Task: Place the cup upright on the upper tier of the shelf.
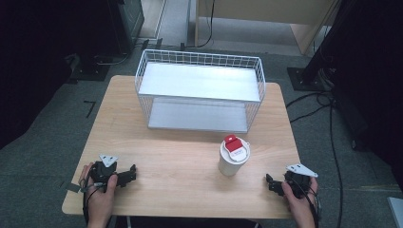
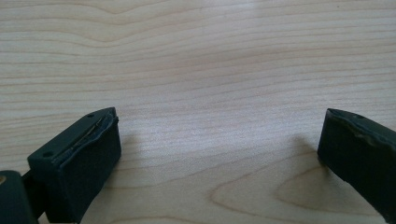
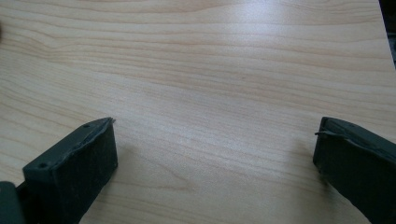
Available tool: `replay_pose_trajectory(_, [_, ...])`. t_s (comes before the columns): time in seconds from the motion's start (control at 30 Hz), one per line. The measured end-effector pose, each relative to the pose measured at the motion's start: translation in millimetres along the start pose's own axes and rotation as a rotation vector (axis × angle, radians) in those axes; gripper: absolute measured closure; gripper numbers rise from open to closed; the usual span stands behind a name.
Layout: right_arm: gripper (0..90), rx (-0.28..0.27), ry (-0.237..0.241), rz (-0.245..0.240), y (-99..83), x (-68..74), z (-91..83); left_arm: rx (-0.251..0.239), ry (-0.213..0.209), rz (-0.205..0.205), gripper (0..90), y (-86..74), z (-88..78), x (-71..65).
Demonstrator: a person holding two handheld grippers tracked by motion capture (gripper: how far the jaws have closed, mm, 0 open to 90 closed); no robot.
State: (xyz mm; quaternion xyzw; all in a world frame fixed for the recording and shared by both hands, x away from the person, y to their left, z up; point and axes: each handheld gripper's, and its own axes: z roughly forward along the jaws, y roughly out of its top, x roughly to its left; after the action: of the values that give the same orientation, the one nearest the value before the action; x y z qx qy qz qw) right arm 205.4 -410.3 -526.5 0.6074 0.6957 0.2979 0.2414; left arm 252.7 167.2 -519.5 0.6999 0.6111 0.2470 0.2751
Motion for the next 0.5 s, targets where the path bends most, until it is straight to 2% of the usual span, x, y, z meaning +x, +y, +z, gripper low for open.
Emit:
replay_pose_trajectory(0.23, [0.0,-0.001,0.000,-0.001,-0.1,-0.1,0.0,0.001,0.000,0.002,0.0,0.0,-0.1,0.1])
replay_pose_trajectory(0.5, [0.0,-0.012,0.000,0.020,-0.5,-0.3,-2.2,0.002,0.007,-0.006,0.0,0.4,0.2,-0.9])
